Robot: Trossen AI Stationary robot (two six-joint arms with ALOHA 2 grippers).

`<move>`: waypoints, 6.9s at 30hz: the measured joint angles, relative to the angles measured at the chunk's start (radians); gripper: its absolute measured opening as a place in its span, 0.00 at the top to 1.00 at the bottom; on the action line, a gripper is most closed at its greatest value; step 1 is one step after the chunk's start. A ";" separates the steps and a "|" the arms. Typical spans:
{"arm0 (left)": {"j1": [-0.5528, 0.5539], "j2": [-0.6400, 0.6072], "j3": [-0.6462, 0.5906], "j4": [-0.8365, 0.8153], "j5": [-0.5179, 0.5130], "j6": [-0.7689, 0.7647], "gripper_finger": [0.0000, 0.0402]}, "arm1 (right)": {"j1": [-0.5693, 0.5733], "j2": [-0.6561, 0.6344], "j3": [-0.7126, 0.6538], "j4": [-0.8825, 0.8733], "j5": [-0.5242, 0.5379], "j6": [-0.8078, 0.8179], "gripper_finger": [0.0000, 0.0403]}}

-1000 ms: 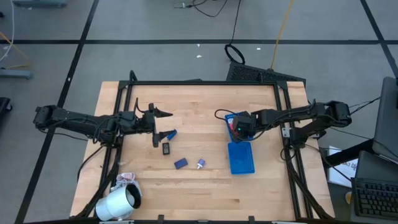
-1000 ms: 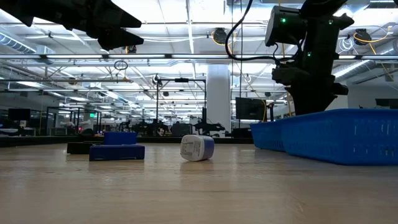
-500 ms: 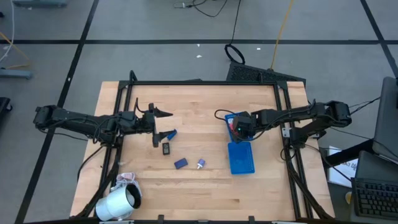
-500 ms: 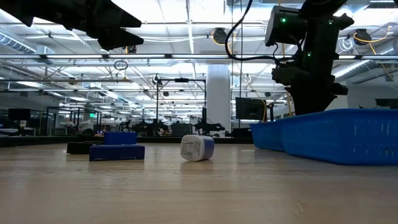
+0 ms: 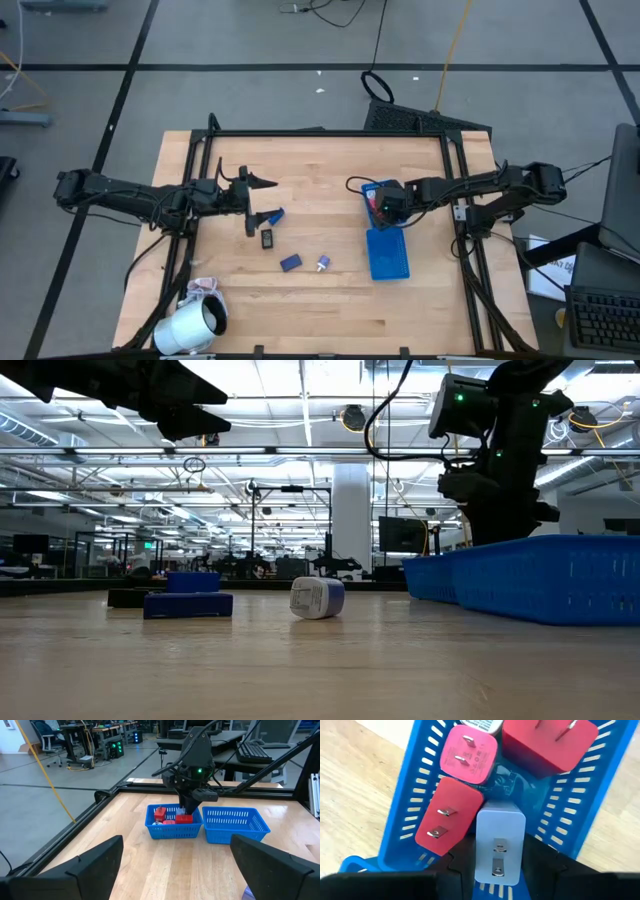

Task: Pick & Place Office items
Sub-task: Put the blue charger adapter into the top blue bin, then put the violet charger adapter into the top blue bin

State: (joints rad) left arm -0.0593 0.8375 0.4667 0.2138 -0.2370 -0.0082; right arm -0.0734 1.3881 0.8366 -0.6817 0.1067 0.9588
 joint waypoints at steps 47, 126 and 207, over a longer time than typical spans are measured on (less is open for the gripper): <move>0.000 0.000 0.000 0.000 0.000 0.000 0.06 | 0.070 -0.529 -0.144 0.477 0.150 -0.530 0.51; -0.180 1.093 0.706 -0.367 -0.182 -0.090 0.28 | 0.289 -0.598 -0.711 1.593 -0.191 -0.532 0.51; -0.076 1.151 0.705 -0.387 -0.005 -0.231 0.39 | 0.343 -0.587 -0.710 1.586 -0.155 -0.620 0.51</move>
State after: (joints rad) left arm -0.1355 1.9888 1.1721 -0.1729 -0.2424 -0.2392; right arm 0.2699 0.8007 0.1265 0.9044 -0.0486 0.3393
